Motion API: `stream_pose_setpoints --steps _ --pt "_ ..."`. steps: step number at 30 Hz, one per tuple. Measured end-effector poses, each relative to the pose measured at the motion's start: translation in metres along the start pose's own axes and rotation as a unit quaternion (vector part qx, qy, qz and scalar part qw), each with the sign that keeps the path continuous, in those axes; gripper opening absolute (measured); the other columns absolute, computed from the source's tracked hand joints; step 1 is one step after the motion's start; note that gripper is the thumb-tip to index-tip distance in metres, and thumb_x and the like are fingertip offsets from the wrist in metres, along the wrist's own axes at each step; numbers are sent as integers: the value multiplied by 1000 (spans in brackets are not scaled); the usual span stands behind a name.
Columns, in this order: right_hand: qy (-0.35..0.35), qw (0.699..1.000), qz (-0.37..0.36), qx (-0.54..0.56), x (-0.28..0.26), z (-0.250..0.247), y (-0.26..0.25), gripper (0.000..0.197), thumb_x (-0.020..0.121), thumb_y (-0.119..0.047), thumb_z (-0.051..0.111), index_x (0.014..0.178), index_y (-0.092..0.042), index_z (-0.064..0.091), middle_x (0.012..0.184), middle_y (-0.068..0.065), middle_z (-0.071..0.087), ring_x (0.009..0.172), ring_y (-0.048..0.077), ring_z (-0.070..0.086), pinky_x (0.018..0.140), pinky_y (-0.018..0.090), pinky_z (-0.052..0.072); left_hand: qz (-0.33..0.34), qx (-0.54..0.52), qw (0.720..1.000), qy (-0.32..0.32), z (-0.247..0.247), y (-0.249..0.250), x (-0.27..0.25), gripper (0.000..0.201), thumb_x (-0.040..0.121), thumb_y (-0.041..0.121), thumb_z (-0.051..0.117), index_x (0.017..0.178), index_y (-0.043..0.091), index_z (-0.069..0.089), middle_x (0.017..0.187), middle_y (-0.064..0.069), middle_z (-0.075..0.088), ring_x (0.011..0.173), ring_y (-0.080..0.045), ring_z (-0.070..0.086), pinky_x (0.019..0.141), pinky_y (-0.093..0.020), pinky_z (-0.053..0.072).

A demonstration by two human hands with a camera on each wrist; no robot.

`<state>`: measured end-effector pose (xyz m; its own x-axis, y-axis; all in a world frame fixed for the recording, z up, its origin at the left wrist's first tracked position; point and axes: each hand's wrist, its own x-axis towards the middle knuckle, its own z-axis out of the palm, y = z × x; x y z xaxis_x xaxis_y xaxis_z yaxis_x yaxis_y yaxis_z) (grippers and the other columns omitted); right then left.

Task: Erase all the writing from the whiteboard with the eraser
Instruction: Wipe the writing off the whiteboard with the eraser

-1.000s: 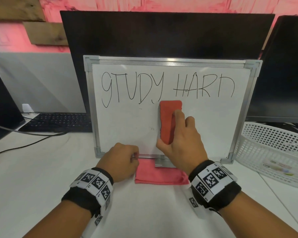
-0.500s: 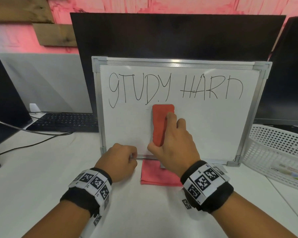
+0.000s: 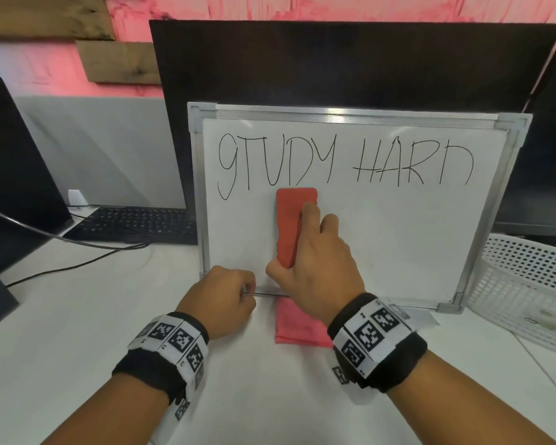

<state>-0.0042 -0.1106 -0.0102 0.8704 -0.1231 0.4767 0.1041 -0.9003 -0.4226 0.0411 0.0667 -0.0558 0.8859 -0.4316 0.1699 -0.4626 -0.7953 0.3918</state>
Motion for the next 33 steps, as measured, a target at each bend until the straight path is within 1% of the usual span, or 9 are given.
stream_pose_setpoints --steps 2,4,8,13,18,23,26,29,33 --pt "-16 1000 -4 -5 -6 4 -2 72 79 -41 65 134 -23 21 102 4 36 71 32 49 59 38 47 -1 5 1000 1 -2 -2 -3 15 85 19 53 86 26 66 63 5 57 61 -15 56 63 -32 54" --pt "-7 1000 -2 1 -1 6 -3 72 80 -41 65 134 -22 22 102 4 36 71 34 51 59 38 47 -4 11 1000 3 -3 -6 -3 15 85 20 52 86 25 66 64 5 57 64 -18 57 65 -33 54" --pt "13 1000 -5 6 10 7 -9 74 80 -40 66 137 -19 23 103 5 36 70 33 48 59 36 42 -12 14 1000 2 -4 -15 -4 14 85 21 53 84 27 65 64 8 56 64 -17 58 63 -29 51" --pt "-13 1000 0 -5 0 11 -10 72 79 -40 65 134 -21 23 101 4 35 69 33 48 59 36 43 -31 26 999 18 -8 -25 -5 13 86 22 53 82 28 64 67 6 56 67 -19 57 61 -28 47" --pt "13 1000 -10 12 16 10 -20 75 78 -42 66 135 -19 24 101 4 36 67 31 46 57 34 39 -49 39 996 57 -13 -30 -6 13 89 23 54 81 25 65 67 5 59 68 -21 59 63 -32 53" --pt "-19 1000 -20 -3 7 19 -24 75 79 -43 65 135 -22 20 101 3 35 67 32 49 57 34 43 -73 55 991 97 -17 -39 -7 11 88 28 56 79 23 61 71 5 61 68 -20 58 62 -32 53" --pt "-7 1000 -21 7 15 19 -29 77 78 -44 66 136 -19 22 103 4 37 69 33 51 59 35 44 -87 59 988 116 -20 -42 -8 12 88 28 54 79 24 62 71 5 61 68 -20 58 61 -33 52" --pt "2 999 -26 24 23 18 -38 76 78 -43 67 136 -19 23 103 6 39 70 34 52 61 39 49 -94 60 985 130 -21 -45 -8 13 90 28 55 80 23 62 71 6 61 67 -20 58 61 -32 52" --pt "-41 999 -29 2 8 26 -43 76 80 -45 66 136 -22 20 105 5 37 72 33 53 63 42 54 -103 55 983 143 -22 -49 -8 8 89 30 57 82 26 59 76 6 61 72 -21 58 63 -31 48"
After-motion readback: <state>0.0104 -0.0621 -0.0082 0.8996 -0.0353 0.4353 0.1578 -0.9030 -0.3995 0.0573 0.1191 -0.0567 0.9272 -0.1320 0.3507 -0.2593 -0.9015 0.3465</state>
